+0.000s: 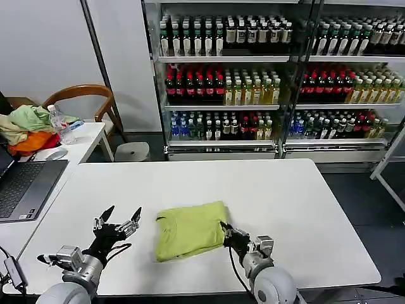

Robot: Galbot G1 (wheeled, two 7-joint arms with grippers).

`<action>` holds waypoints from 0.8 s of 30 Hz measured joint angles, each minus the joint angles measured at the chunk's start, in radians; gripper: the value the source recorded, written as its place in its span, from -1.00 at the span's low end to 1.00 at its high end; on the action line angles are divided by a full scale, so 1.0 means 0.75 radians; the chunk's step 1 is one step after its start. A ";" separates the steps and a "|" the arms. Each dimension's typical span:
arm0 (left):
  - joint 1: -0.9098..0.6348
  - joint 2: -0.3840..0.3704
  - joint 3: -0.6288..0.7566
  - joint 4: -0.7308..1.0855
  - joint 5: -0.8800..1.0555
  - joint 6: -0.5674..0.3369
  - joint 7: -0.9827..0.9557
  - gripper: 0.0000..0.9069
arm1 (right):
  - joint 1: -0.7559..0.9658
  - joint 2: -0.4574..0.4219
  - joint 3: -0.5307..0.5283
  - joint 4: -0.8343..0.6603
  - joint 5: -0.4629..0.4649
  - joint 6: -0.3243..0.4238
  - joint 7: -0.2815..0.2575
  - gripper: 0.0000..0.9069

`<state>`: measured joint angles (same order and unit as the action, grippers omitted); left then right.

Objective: Fold and organize the clothes.

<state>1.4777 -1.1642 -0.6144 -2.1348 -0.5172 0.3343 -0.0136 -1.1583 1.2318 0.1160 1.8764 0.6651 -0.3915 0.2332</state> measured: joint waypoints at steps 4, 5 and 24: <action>0.005 0.000 0.004 0.003 -0.008 -0.005 0.001 1.00 | 0.039 0.022 0.014 -0.047 -0.037 0.051 0.000 -1.00; 0.006 0.003 0.005 0.004 -0.011 -0.006 0.001 1.00 | 0.048 0.025 0.018 -0.059 -0.045 0.061 -0.002 -1.00; 0.006 0.048 0.025 0.030 -0.029 -0.011 0.006 1.00 | 0.025 0.012 0.108 -0.075 -0.092 0.113 0.078 -1.00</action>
<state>1.4821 -1.1280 -0.5955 -2.1121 -0.5387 0.3258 -0.0094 -1.1397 1.2407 0.1971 1.8201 0.5959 -0.3070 0.2915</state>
